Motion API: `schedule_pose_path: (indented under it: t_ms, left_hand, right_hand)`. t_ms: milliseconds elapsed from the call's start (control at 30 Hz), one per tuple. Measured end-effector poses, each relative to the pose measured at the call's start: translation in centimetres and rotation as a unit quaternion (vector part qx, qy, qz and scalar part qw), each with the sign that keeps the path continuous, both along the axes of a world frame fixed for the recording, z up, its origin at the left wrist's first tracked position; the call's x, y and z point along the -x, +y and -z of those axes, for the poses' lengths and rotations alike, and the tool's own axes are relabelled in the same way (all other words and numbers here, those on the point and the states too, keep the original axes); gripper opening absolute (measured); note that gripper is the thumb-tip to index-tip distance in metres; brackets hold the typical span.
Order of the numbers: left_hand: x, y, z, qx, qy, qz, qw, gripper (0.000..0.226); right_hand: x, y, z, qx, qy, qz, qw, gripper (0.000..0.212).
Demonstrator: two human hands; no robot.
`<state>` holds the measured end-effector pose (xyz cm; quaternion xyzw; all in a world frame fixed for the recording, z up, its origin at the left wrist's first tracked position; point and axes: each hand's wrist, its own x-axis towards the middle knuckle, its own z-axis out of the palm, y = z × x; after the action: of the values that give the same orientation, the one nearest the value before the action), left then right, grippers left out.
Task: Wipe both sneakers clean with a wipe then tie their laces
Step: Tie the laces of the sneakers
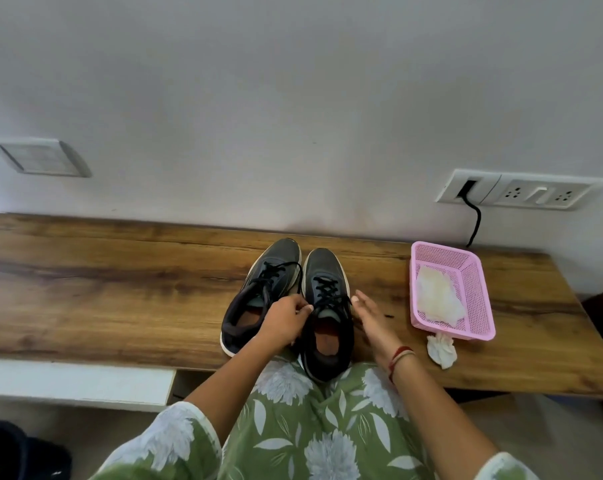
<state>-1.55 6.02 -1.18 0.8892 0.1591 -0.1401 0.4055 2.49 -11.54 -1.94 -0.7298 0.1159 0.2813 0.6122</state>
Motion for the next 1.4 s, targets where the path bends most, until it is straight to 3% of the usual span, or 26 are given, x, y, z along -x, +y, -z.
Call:
schedule_pose_path:
  t_ms: [133, 267, 400, 533, 567, 700, 833, 900, 1033, 1167, 1267, 1333, 1400]
  left_hand:
    - [-0.2, 0.1, 0.0, -0.013, -0.02, 0.002, 1.0, 0.028]
    - [-0.1, -0.3, -0.9, 0.005, -0.079, 0.005, 0.997, 0.025]
    - [-0.6, -1.0, -2.2, 0.06, -0.112, 0.002, 0.992, 0.024]
    - [-2.4, -1.5, -4.8, 0.072, -0.06, 0.116, 0.989, 0.024]
    - [-2.9, -1.5, -5.4, 0.085, -0.032, 0.145, 0.985, 0.025]
    - [-3.1, 0.0, -7.2, 0.094, 0.071, 0.177, 0.977, 0.028]
    - [0.0, 3.2, -6.0, -0.024, 0.101, 0.221, 0.97, 0.021]
    - [2.0, 4.2, -6.3, -0.05, 0.091, 0.227, 0.968, 0.018]
    - [4.7, 4.7, -9.5, 0.042, -0.012, 0.147, 0.988, 0.024]
    - [4.5, 1.4, -13.6, 0.066, -0.079, 0.208, 0.973, 0.036]
    - [1.6, -0.3, -13.2, 0.16, -0.069, 0.119, 0.978, 0.046]
    - [-1.3, 0.1, -9.9, 0.096, -0.083, 0.05, 0.991, 0.028]
    - [-3.3, 0.5, -6.6, 0.013, -0.042, 0.102, 0.994, 0.027]
  right_hand:
    - [-0.2, 1.4, 0.7, -0.015, -0.022, 0.03, 0.999, 0.041]
    - [-0.7, 1.5, 0.0, -0.012, -0.082, 0.014, 0.996, 0.042]
    - [-0.9, 1.7, -0.4, 0.12, -0.169, -0.102, 0.973, 0.041]
    - [-0.5, 2.4, -0.3, 0.191, -0.262, -0.142, 0.935, 0.012]
    - [-0.5, 2.5, -0.2, 0.178, -0.264, -0.125, 0.94, 0.006]
    - [-0.5, 2.0, 0.6, 0.109, -0.237, -0.069, 0.963, 0.026]
    - [-0.4, 1.3, 0.6, 0.124, -0.237, -0.043, 0.963, 0.025]
    - [-0.8, 0.9, 0.6, 0.131, -0.228, -0.023, 0.964, 0.023]
    - [-0.8, 0.9, -0.1, 0.091, -0.217, -0.059, 0.97, 0.023]
    - [-0.1, 1.4, -0.9, 0.075, -0.238, -0.085, 0.965, 0.03]
    - [0.0, 1.5, -1.0, 0.008, -0.22, -0.081, 0.972, 0.035]
    - [0.1, 1.4, -1.2, 0.003, -0.213, -0.071, 0.975, 0.031]
    - [0.0, 1.3, -1.3, -0.022, -0.189, -0.039, 0.981, 0.026]
